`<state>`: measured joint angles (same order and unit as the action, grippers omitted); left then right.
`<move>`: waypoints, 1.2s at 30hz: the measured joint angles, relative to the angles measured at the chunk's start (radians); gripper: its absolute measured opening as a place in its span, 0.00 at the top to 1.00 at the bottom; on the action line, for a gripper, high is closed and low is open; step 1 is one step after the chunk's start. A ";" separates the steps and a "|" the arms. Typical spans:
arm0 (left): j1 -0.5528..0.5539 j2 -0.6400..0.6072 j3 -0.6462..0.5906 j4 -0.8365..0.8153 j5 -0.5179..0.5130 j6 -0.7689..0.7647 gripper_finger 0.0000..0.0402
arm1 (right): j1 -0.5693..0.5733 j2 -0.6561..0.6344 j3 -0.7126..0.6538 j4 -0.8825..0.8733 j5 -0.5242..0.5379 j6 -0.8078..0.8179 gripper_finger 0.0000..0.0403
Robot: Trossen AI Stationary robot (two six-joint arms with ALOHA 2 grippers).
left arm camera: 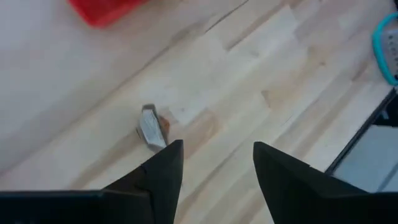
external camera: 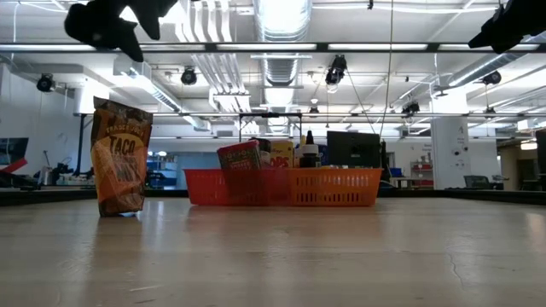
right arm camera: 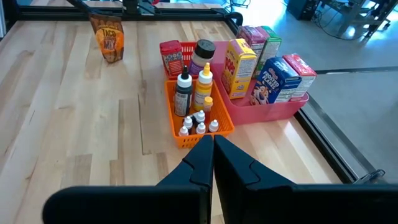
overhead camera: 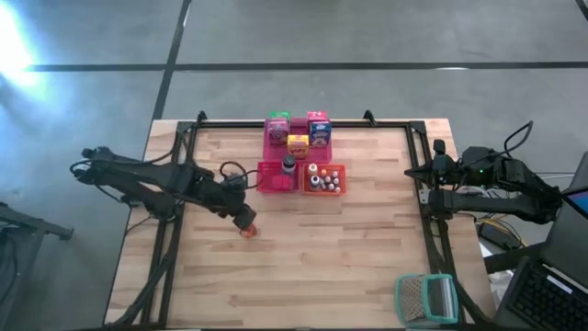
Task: Pick & Place Kitchen Items
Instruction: Put the orange seasoning pack into the red bin
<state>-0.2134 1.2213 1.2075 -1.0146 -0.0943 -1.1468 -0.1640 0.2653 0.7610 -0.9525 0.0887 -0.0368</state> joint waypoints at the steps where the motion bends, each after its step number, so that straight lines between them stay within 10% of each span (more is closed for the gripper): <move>1: 0.000 0.005 0.000 -0.002 0.005 -0.027 0.50 | 0.000 0.000 0.000 0.000 0.000 0.000 0.98; 36: 0.001 0.242 -0.001 -0.121 0.027 -0.135 0.50 | 0.000 0.000 0.000 0.000 0.000 0.000 0.98</move>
<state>-0.2123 1.4638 1.2060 -1.1358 -0.0669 -1.2820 -0.1640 0.2652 0.7609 -0.9526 0.0887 -0.0368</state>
